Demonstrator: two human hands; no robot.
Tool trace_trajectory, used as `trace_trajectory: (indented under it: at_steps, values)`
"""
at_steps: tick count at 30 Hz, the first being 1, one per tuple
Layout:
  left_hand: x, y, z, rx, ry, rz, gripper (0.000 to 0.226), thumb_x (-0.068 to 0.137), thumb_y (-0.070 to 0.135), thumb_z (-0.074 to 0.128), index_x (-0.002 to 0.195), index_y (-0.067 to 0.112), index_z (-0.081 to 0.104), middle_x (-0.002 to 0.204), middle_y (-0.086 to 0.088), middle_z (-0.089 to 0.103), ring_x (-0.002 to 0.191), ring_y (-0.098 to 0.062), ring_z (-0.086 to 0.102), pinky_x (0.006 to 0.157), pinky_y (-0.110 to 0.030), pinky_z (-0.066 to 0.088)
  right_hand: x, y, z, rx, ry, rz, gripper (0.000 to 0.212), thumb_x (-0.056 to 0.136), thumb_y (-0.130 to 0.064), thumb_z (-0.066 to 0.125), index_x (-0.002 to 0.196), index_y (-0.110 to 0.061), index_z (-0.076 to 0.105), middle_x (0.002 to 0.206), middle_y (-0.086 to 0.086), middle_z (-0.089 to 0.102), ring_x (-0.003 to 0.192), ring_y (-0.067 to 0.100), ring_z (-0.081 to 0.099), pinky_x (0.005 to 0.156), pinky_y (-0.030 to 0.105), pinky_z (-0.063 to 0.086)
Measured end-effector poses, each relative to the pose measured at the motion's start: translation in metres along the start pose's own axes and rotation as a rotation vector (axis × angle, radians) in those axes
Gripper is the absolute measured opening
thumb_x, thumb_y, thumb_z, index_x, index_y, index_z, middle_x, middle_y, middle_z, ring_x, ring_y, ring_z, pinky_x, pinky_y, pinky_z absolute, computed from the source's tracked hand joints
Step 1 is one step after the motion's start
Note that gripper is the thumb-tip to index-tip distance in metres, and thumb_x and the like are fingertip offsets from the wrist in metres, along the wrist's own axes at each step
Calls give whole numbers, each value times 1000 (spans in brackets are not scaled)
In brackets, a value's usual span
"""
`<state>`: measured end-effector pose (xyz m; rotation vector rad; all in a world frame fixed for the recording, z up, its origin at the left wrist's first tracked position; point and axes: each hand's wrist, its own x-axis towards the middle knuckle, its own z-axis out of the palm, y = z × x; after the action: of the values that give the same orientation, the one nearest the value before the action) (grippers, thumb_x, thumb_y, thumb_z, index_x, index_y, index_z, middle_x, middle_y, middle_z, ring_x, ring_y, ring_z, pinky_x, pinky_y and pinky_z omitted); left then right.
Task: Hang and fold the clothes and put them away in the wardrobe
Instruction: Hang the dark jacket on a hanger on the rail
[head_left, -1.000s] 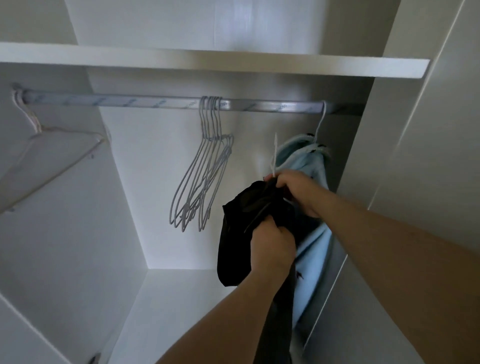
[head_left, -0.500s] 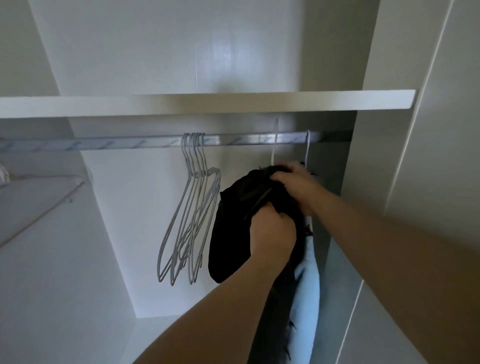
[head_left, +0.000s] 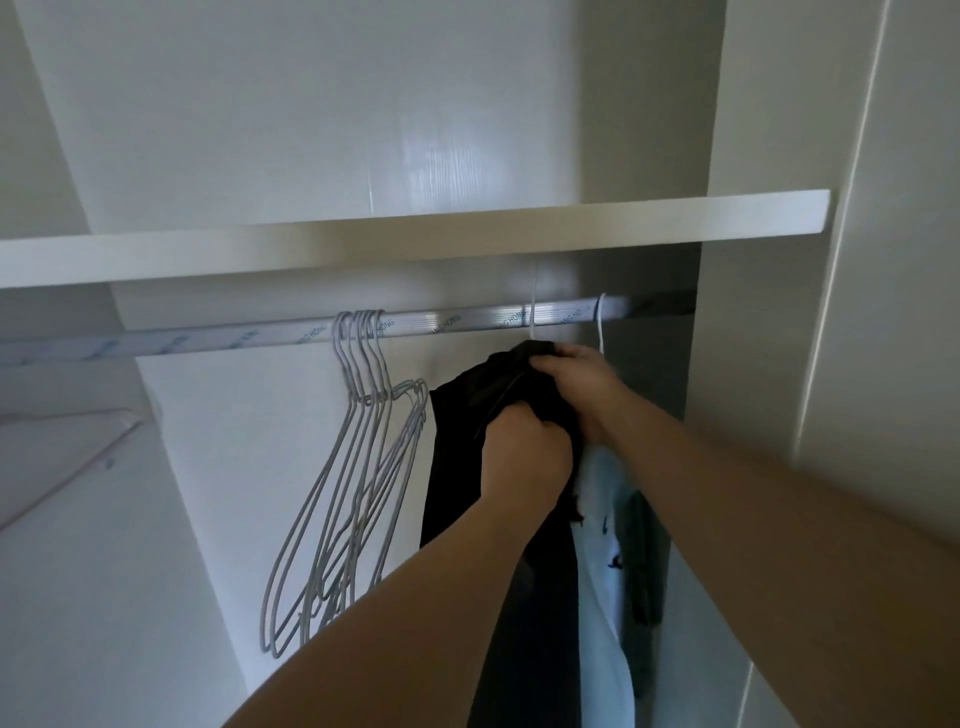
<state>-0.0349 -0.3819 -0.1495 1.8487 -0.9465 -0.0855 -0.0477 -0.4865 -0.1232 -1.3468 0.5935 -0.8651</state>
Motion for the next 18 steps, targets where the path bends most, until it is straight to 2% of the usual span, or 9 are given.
trace_trajectory:
  at_steps: [3,7,9,11,13,14,15,16,18]
  values:
    - [9,0,3,15,-18,0,24,89,4,44,106,-3,61,104,-17,64,97,-31,60,75,-28,44,8,-3,1,-53,41,16,25,92,2,50,113,-1,63,100,20,66,85,30,64,76,34,54]
    - [21,-5,8,16,-42,0,21,89,3,44,102,-3,60,99,-15,63,94,-29,59,71,-25,39,17,-3,0,-120,54,57,30,92,1,48,119,-2,60,110,22,64,93,30,62,77,35,53]
    - [22,-8,12,3,-51,-4,18,89,3,44,98,-1,59,87,-9,59,85,-26,56,68,-25,38,17,-5,-4,-157,70,56,33,91,-1,48,123,0,57,119,24,60,88,26,59,78,37,51]
    - [21,-13,18,0,-59,-8,17,89,4,43,95,0,59,82,-4,54,81,-23,53,67,-24,38,18,-3,-9,-224,86,24,37,91,-3,47,127,4,52,124,22,57,72,17,52,69,31,48]
    - [20,-20,23,8,-82,-23,17,91,4,43,94,0,58,79,-1,51,77,-18,50,65,-23,36,16,1,-9,-280,115,-5,37,93,-4,43,127,5,51,98,13,58,62,12,44,60,24,41]
    - [20,-25,26,15,-95,-35,15,91,4,42,89,2,57,76,1,49,74,-16,48,63,-22,35,15,4,-9,-313,153,-34,35,92,-3,43,124,6,53,85,7,55,62,13,44,60,25,42]
    - [19,-29,29,20,-101,-51,16,91,4,42,79,5,52,71,3,47,69,-14,47,56,-21,34,14,6,-9,-350,214,-80,33,90,-1,43,119,6,57,78,4,53,66,18,48,65,29,46]
    - [19,-32,32,19,-105,-68,20,90,4,42,72,9,47,69,3,46,63,-11,44,50,-20,31,11,8,-10,-395,300,-135,31,88,1,44,114,5,61,79,4,55,75,22,53,73,32,48]
    - [20,-36,37,5,-104,-83,27,90,3,42,65,15,41,67,2,45,57,-6,40,44,-14,27,0,14,-14,-492,511,-237,32,84,1,48,112,-3,63,101,10,60,98,26,56,86,33,45]
